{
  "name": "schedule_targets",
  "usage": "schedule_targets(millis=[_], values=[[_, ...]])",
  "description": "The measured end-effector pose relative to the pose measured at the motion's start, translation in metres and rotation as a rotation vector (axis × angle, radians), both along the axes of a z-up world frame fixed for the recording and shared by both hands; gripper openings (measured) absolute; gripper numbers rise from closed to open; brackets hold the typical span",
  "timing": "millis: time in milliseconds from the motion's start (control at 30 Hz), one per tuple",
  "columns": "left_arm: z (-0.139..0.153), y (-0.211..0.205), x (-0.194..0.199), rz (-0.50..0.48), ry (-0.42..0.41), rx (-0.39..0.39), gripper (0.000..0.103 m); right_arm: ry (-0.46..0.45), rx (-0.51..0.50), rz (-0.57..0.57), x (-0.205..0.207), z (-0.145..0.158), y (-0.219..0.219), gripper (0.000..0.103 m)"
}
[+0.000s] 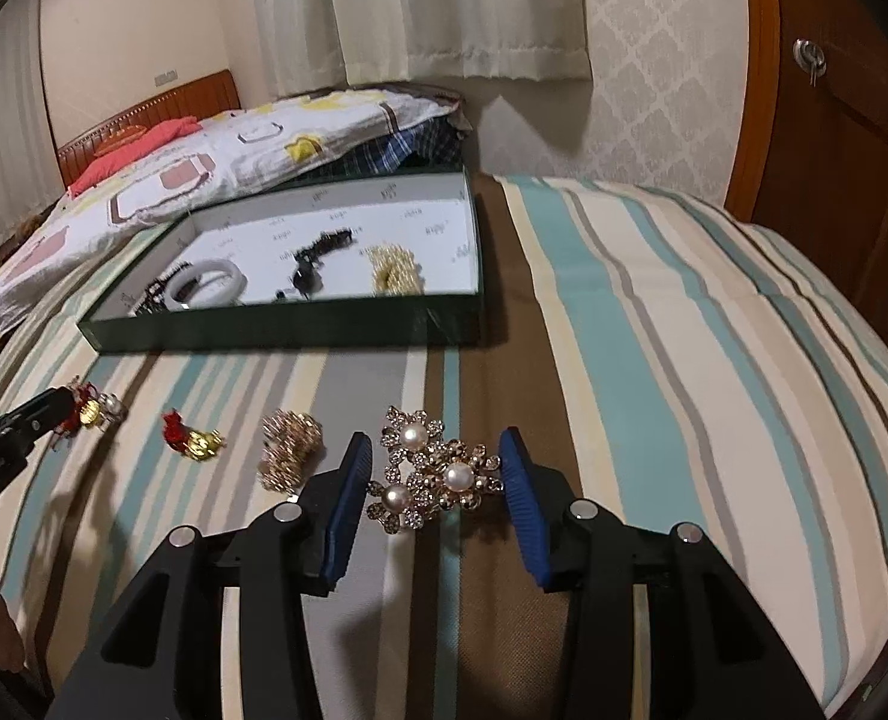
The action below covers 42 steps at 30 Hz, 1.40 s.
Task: Organize jewelry
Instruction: 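Lift the rhinestone brooch toward the box with the left tool while the right tool reaches the pearl brooch, then carry both brooches into the green box and open both tools to release them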
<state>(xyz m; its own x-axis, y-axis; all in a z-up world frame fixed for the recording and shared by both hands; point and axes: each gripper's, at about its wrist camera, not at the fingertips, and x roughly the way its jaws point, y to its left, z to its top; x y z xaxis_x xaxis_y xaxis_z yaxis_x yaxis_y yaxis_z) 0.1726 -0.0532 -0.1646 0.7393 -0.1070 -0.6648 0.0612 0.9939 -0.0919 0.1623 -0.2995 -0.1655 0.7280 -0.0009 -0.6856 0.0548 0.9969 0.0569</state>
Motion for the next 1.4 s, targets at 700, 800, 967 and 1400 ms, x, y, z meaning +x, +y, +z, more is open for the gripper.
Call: schedule_targets(millis=[700, 800, 967, 1400], values=[[0.042, -0.017, 0.035, -0.042, -0.096, -0.028, 0.013, -0.15, 0.009, 0.063, 0.037, 0.053, 0.018, 0.044], [0.047, -0.018, 0.046, -0.045, -0.103, -0.039, 0.013, -0.167, 0.009, 0.072, 0.048, 0.059, 0.019, 0.044], [0.056, -0.019, 0.071, -0.049, -0.124, -0.036, 0.013, -0.194, 0.012, 0.074, 0.071, 0.067, 0.018, 0.044], [0.057, -0.027, 0.154, -0.057, -0.126, 0.029, 0.013, -0.187, 0.005, 0.082, 0.14, 0.06, 0.01, 0.044]])
